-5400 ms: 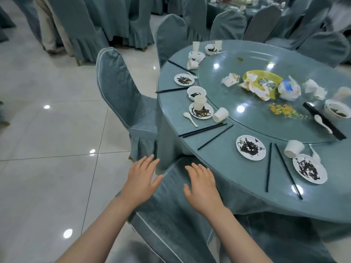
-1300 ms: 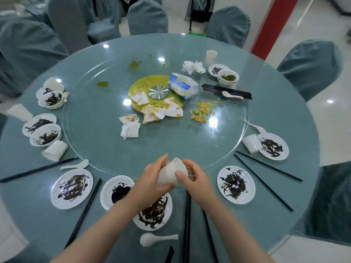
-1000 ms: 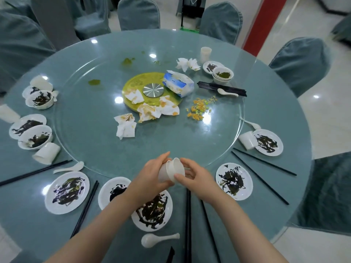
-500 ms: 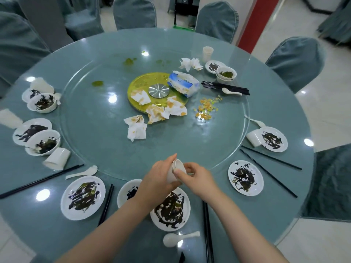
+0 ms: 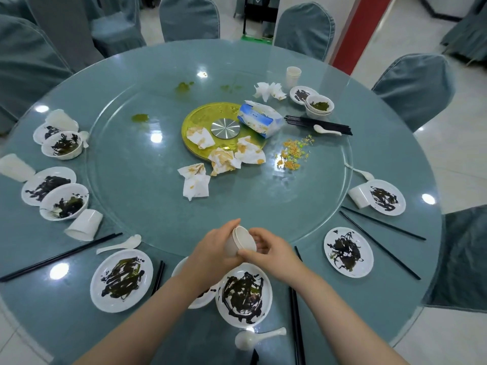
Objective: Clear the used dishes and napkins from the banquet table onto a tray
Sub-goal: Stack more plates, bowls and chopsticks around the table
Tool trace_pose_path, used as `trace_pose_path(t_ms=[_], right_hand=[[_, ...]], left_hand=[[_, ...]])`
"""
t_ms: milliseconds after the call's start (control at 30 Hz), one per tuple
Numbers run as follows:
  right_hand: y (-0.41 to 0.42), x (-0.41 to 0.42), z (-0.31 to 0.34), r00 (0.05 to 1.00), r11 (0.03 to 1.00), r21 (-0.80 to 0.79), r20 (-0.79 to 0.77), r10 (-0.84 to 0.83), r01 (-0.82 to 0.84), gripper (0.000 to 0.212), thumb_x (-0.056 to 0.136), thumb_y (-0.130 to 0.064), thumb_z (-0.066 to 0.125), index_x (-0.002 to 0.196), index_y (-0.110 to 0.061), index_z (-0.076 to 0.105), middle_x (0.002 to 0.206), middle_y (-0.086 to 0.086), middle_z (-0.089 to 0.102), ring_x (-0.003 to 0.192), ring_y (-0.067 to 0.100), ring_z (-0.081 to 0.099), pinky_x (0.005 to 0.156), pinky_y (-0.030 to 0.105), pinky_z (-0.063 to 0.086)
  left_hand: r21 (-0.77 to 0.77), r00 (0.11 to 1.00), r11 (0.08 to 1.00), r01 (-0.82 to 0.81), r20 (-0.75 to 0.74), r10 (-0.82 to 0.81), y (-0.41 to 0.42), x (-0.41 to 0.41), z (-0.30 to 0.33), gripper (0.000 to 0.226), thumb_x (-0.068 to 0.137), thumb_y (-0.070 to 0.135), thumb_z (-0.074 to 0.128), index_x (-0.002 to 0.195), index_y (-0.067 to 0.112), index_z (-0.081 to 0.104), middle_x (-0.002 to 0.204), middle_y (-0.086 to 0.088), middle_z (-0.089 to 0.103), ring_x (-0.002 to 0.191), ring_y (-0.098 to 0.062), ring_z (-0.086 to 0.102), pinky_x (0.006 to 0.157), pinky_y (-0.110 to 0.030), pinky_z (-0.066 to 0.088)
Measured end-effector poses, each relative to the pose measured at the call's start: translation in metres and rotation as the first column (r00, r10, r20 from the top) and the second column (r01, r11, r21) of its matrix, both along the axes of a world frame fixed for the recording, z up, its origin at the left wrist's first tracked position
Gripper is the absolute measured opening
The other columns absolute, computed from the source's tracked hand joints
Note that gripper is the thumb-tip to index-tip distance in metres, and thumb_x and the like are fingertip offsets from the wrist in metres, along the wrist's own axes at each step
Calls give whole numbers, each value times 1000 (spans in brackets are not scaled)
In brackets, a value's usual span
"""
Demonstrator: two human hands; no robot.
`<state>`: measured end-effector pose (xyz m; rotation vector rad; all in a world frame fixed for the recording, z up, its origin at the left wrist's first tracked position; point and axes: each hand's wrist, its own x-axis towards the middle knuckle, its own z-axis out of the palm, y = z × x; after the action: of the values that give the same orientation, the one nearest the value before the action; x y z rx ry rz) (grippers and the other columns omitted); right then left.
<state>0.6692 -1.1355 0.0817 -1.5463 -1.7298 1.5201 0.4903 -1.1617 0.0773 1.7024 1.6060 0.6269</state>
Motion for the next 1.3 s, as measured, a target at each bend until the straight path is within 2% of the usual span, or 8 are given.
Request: trace_pose_path(t_ms=[100,167,267,533,667,833,1133,1300], right_hand=[[10,7,-7,996,993,-119,-83,-14,4,43,83,-42,72,118,-21,61,111,-8,69,102,4,65,96,27,49],[21,17,-14,997,990,-121,-34,-73,68,41,90,-37,66,124,-15,59,120,-3,65,109,6,61,98,21,43],[44,46,-28,968,973,-45,116,-221,228,36,93,-28,63,123,-8,58,118,3,63,103,9,57,87,14,38],[106,150,-52,815,894,238,370,-446,380,40,89,-11,55,129,-7,51,129,9,55,112,27,55,91,31,40],[129,195,-62,732,913,302,551,-401,273,53,82,-10,56,134,-10,47,133,16,48,121,36,46,102,46,42],[150,233,-67,589,975,212,782,-205,58,67,82,-16,56,144,-23,32,152,9,29,135,38,29,107,51,34],[186,252,-60,507,944,329,813,-287,7,68,84,-16,58,144,-23,29,158,17,11,139,39,20,111,52,26],[195,261,-64,525,970,242,827,-202,-8,77,83,-19,58,148,-24,19,149,20,21,124,43,41,103,50,38]], left_hand=[[-78,999,997,-15,44,18,4,5,-3,83,79,46,74,148,28,31,136,9,49,124,-9,45,103,-25,36],[-138,990,988,-73,108,89,3,8,-7,82,78,40,77,146,31,32,137,12,49,125,-7,46,105,-26,37],[-193,978,975,-114,152,145,2,12,-10,79,80,33,77,146,30,33,138,15,46,123,-2,44,105,-24,35],[-238,963,958,-163,172,206,4,41,-13,72,81,33,76,142,32,38,128,13,54,115,-9,53,102,-29,42],[-249,964,953,-174,155,217,1,60,-16,72,80,33,76,142,32,38,128,12,55,116,-8,53,102,-29,42],[-270,969,948,-166,135,208,-2,78,-20,72,80,34,76,141,35,38,127,13,56,115,-6,55,102,-27,43],[-264,973,948,-180,97,212,-2,89,-29,68,79,35,78,132,46,37,124,16,57,112,-5,57,101,-31,46],[-262,972,946,-193,78,220,-4,91,-31,72,79,35,78,139,40,37,126,15,57,111,-4,57,100,-29,46]])
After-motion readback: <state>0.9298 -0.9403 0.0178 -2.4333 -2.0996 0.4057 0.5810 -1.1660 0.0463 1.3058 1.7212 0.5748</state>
